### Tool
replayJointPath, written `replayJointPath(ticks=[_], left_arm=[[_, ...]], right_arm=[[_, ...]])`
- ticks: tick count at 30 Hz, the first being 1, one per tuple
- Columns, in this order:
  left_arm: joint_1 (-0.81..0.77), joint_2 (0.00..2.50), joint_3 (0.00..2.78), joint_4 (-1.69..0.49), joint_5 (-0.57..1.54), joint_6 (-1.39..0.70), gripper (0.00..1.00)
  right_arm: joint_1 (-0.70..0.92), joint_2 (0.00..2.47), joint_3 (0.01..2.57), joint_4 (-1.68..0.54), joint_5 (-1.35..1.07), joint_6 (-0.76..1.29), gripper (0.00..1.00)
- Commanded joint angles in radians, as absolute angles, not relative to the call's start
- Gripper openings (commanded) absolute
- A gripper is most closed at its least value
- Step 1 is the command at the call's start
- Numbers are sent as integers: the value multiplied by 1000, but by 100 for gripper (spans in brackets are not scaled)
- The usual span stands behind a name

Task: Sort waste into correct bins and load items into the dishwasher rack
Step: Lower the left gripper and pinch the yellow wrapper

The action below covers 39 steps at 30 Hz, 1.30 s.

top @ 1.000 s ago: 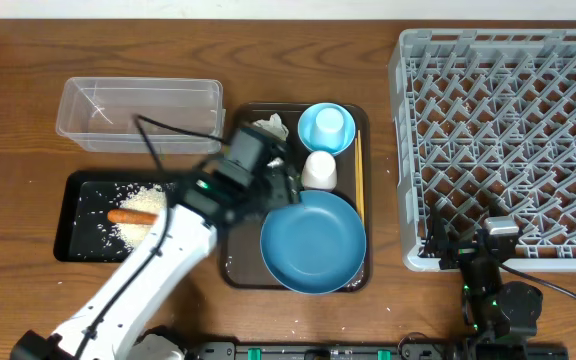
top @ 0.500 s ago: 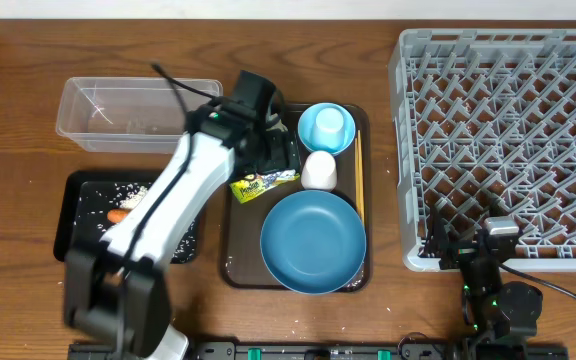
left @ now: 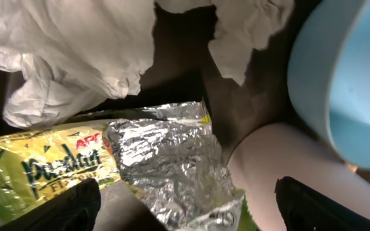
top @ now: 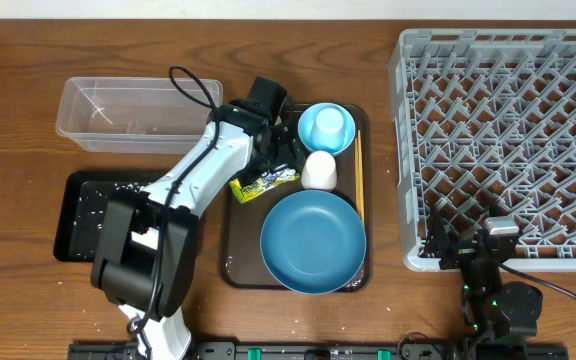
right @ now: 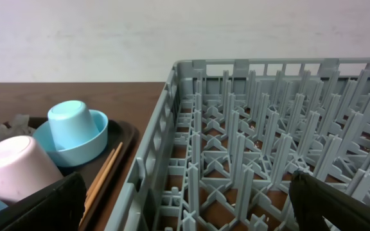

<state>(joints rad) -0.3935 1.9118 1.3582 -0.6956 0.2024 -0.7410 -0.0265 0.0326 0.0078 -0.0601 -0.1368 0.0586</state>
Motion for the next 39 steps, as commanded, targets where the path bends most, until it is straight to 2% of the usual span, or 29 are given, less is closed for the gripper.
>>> replayJointPath(ticks=[1, 5, 6, 10, 14, 15, 17, 30, 32, 34, 35, 39], left_arm=[[-396, 1953, 1365, -694, 183, -826, 83], [-406, 1971, 1365, -694, 191, -852, 76], [-408, 1971, 1365, -694, 191, -852, 72], [-411, 1971, 1365, -694, 191, -852, 47], [-411, 1961, 1366, -705, 203, -852, 12], [-411, 1953, 1366, -706, 210, -851, 7], [-411, 1931, 1366, -711, 222, -851, 6], [-411, 1640, 1365, -759, 220, -851, 6], [-411, 1624, 1365, -772, 220, -851, 17], [-412, 1631, 1363, -785, 219, -851, 41], [-412, 1638, 1358, -786, 219, -851, 50], [-412, 1702, 1345, -789, 221, -871, 70]], right_arm=[[-45, 34, 6, -63, -131, 47, 99], [-45, 34, 6, -63, -131, 47, 99], [-45, 34, 6, -63, -131, 47, 99], [-45, 34, 6, -64, -131, 47, 99], [-45, 34, 6, -63, -131, 47, 99], [-45, 34, 6, -63, -131, 47, 99], [-45, 34, 6, -63, -131, 47, 99], [-45, 34, 6, -63, -131, 47, 99], [-45, 34, 6, -64, -131, 47, 99], [-45, 34, 6, -63, -131, 47, 99], [-45, 34, 6, -63, -131, 47, 99], [-45, 34, 6, -63, -131, 47, 99]])
